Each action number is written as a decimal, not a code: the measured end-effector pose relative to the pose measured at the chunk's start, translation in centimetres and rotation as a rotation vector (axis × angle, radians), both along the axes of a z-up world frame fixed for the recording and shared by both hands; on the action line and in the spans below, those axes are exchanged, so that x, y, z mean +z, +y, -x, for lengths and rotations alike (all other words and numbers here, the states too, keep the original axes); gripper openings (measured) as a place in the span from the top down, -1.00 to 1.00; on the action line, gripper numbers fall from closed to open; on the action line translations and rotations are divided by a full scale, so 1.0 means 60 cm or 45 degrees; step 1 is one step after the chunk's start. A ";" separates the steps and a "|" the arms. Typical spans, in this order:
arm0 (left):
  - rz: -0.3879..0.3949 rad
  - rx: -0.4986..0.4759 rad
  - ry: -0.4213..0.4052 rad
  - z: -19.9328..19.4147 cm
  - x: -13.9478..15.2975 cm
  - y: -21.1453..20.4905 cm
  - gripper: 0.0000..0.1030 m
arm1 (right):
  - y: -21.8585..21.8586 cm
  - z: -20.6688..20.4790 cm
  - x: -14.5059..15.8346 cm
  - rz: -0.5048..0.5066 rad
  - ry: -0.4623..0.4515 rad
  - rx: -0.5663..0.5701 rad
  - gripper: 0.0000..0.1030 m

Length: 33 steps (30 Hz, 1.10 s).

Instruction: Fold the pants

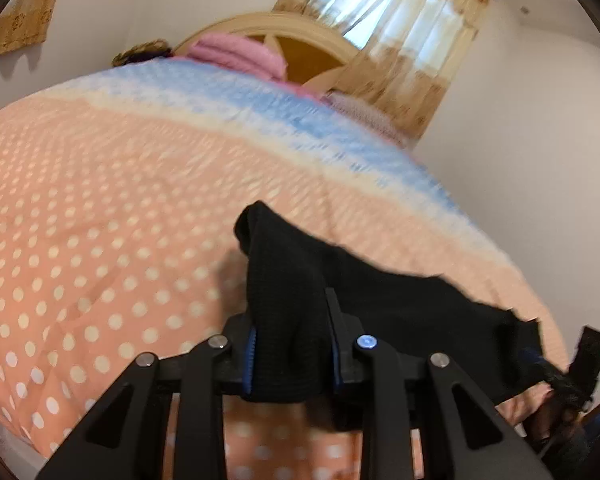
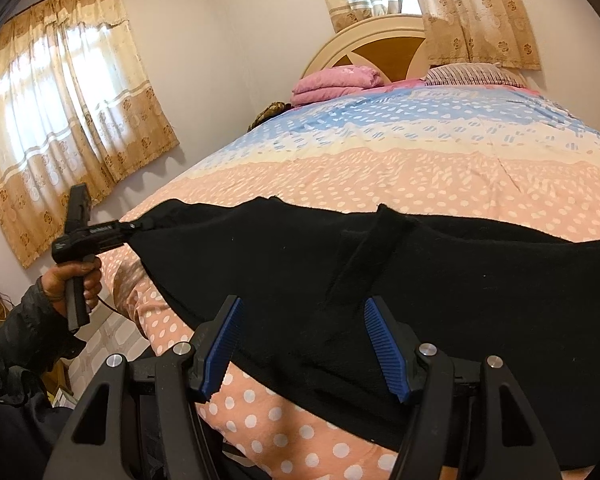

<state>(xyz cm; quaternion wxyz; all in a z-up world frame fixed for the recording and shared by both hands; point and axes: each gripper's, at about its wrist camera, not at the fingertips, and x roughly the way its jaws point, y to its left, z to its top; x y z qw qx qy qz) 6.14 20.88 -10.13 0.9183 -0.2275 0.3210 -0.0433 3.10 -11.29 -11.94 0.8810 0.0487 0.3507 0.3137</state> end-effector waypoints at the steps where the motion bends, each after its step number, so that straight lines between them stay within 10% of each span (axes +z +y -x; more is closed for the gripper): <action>1: -0.002 -0.015 -0.023 0.003 0.011 -0.005 0.46 | -0.001 0.000 0.001 -0.004 -0.003 -0.002 -0.25; 15: 0.042 -0.137 -0.191 0.013 0.099 -0.057 0.47 | -0.032 0.005 0.028 -0.061 -0.036 -0.081 -0.25; 33: 0.010 -0.703 -0.349 -0.052 0.230 -0.341 0.47 | -0.198 0.037 0.057 -0.128 -0.032 -0.400 -0.25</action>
